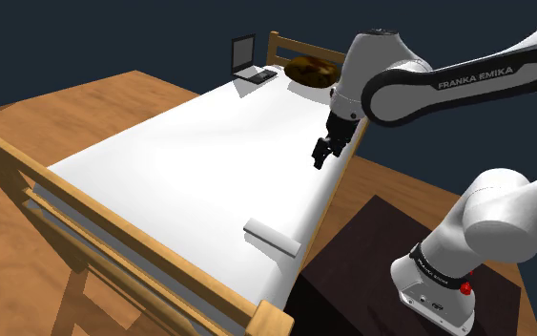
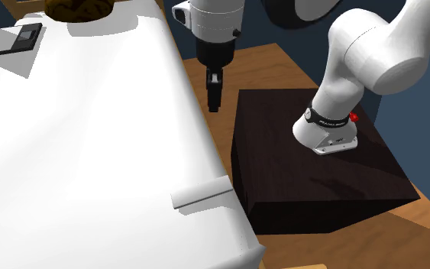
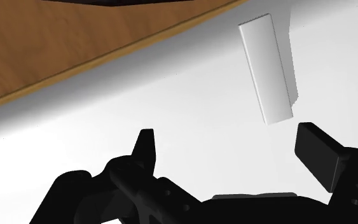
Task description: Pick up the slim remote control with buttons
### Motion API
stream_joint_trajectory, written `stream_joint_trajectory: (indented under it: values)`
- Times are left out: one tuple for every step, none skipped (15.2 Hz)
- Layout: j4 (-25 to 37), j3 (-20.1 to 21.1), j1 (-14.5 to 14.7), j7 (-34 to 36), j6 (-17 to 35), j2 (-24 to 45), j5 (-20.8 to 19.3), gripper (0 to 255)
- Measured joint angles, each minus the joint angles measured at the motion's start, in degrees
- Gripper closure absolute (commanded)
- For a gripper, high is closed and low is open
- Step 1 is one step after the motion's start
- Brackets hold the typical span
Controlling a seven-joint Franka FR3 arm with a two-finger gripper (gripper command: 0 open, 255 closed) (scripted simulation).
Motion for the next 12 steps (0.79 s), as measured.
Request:
stream_joint_trajectory:
  values:
    - [-0.4, 0.4, 0.3, 0.2, 2.2, 1.9, 0.2, 0]
    - [-0.8, 0.7, 0.5, 0.4, 4.2, 3.5, 0.4, 0]
    - [-1.3, 1.3, 0.9, 0.8, 6.3, 5.2, 0.7, 0]
    - [-1.5, 1.6, 1.1, 0.9, 8.3, 7.1, 0.7, 0]
    - [-1.8, 2.1, 1.4, 1.3, 10.8, 9.3, 0.8, 0]
    - [-1.9, 2.4, 1.6, 1.5, 12.5, 11.1, 0.9, 0]
    - [-2.2, 2.5, 1.6, 1.4, 14.8, 13.1, 0.8, 0]
    - [-2.0, 3.1, 1.7, 1.9, 17.3, 15.9, 0.7, 0]
    - [-1.2, 3.5, 1.8, 2.4, 19.4, 18.7, 0.4, 0]
    - [-1.2, 3.8, 2.0, 2.7, 21.0, 20.5, 0.3, 0]
    - [-1.0, 4.0, 2.0, 2.9, 23.2, 22.9, -0.1, 0]
    - [-1.1, 4.6, 2.3, 3.7, 25.1, 24.8, -0.3, 0]
